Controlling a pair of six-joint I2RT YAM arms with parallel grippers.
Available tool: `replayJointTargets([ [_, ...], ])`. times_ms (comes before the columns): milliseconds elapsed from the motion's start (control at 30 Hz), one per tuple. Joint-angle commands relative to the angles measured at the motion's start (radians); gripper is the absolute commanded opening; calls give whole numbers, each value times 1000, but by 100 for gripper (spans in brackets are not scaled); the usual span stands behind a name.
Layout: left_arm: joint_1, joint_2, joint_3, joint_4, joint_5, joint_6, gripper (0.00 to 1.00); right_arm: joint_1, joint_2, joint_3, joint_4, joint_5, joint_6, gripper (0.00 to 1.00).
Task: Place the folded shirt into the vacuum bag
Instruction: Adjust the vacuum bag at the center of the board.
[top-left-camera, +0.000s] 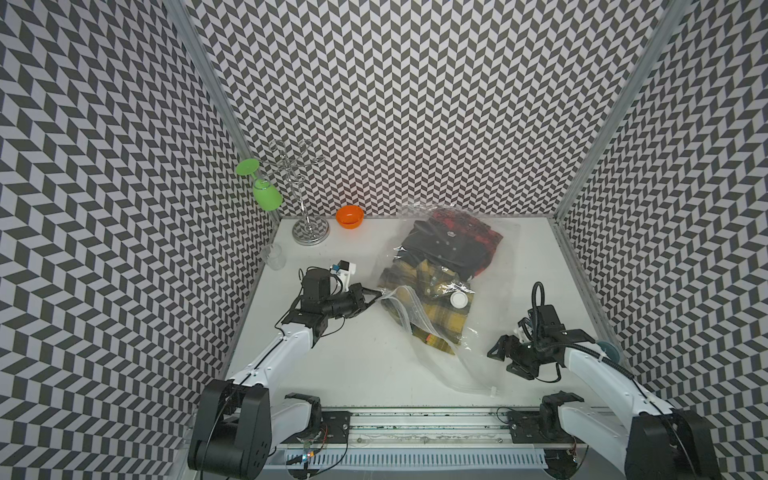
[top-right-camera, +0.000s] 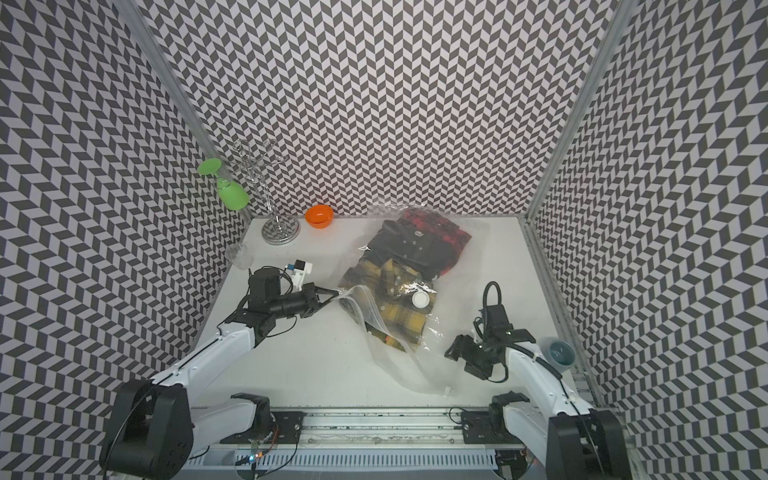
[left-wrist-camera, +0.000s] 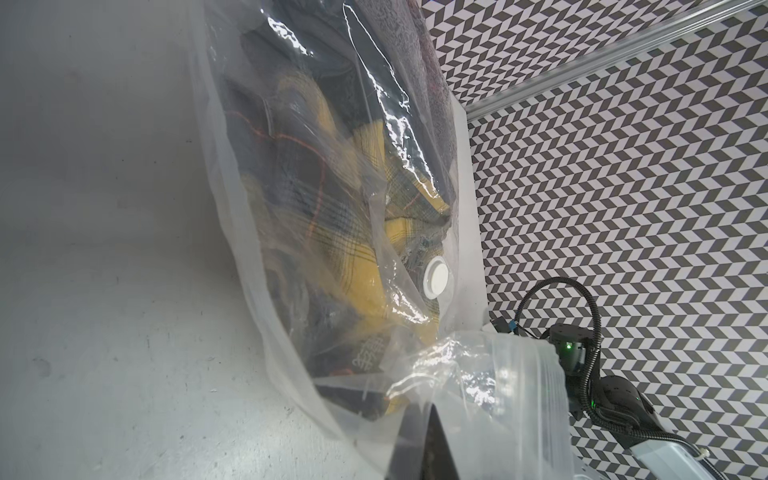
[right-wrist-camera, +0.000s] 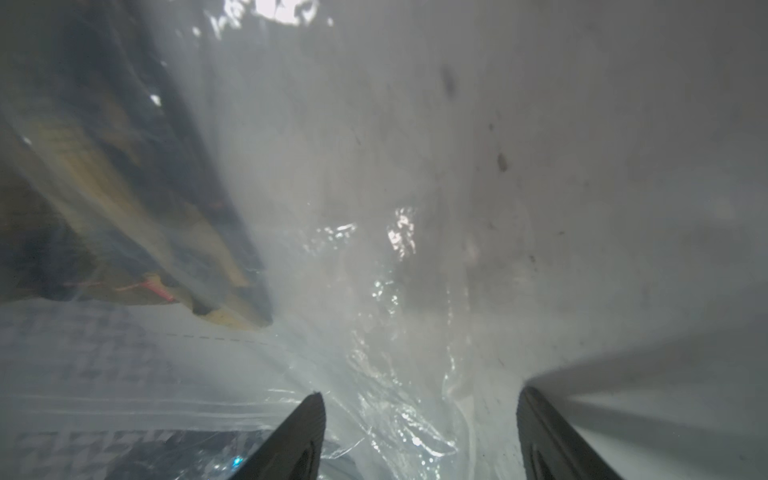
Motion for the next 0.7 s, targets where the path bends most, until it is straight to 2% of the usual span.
replayJointTargets([
  [0, 9, -30, 16, 21, 7, 15, 0, 5, 15, -34, 125, -87, 58, 67],
  [100, 9, -45, 19, 14, 2, 9, 0, 5, -6, -40, 217, -190, 142, 49],
  [167, 10, -56, 37, 9, -1, 6, 0, -6, -43, -28, 259, -237, 203, 23],
  [233, 26, -68, 73, 5, -4, -9, 0, -36, -84, 21, 269, -256, 237, 9],
  [300, 48, -71, 131, 3, -5, -32, 0, -74, -80, 132, 232, -278, 230, 0],
  [367, 73, -51, 211, 10, -2, -53, 0, -78, -12, 291, 192, -308, 212, 0],
  [467, 108, 26, 380, 50, -1, -114, 0, -112, 57, 532, 276, -319, 309, 0],
  [567, 145, 135, 599, 83, 38, -197, 0, -197, 169, 841, 317, -397, 379, 0],
  [667, 173, 214, 840, 39, 48, -238, 0, -232, 272, 1126, 304, -390, 415, 0],
])
